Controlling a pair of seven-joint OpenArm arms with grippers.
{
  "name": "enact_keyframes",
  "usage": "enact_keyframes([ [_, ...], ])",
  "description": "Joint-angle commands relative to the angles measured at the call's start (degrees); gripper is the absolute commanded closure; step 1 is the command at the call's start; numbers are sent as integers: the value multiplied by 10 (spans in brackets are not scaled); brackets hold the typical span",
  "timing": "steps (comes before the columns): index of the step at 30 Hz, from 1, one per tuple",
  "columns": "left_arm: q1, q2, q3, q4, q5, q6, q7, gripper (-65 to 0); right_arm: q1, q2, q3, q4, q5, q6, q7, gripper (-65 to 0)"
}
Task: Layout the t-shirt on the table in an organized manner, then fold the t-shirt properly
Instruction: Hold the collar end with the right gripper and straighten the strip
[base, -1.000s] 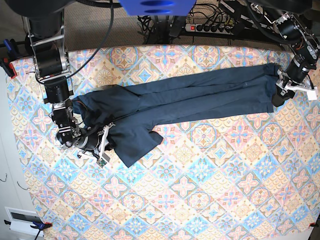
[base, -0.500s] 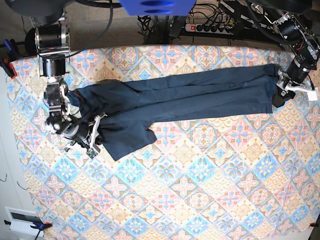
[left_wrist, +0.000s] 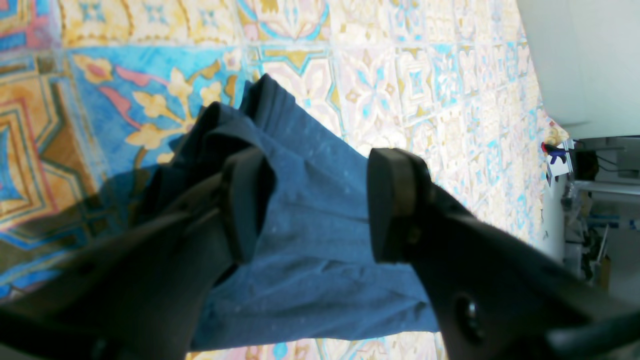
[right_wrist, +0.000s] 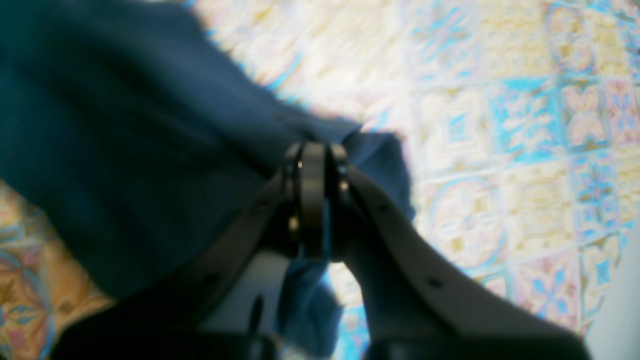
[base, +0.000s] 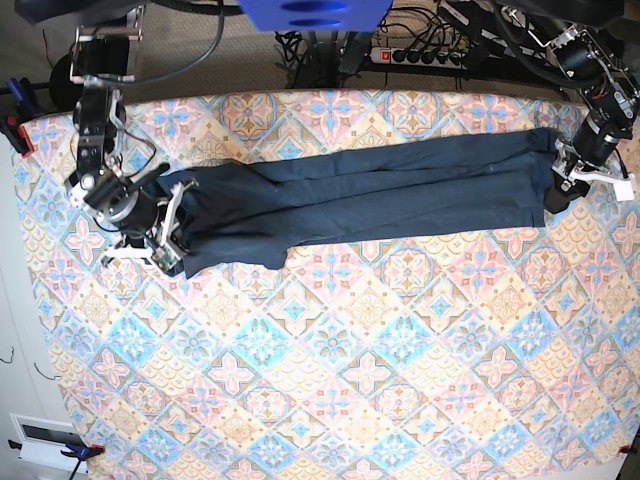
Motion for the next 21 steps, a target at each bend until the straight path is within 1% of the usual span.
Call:
enact_keyframes([
  [1, -2, -12, -3, 9, -14, -4, -7, -304, -2, 8, 11, 27, 5, -2, 15, -11],
  [5, -2, -12, -3, 9, -14, -4, -7, -304, -63, 12, 14, 61, 5, -2, 15, -11],
  [8, -2, -12, -3, 9, -14, -4, -7, -304, -90, 15, 14, 67, 5, -2, 15, -11],
  [14, -2, -14, -3, 9, -14, -4, -7, -304, -98, 18, 9, 60, 4, -2, 14, -16],
  [16, -2, -16, -3, 9, -14, -4, -6, -304, -100, 21, 8, 50, 3, -2, 6, -42],
  [19, -2, -33, -3, 9, -14, -4, -5, -308, -97, 43, 1, 44, 3, -2, -39, -101],
  [21, -2, -41, -3, 9, -14, -4, -5, -309, -97, 58, -20, 46, 3, -2, -46, -125],
])
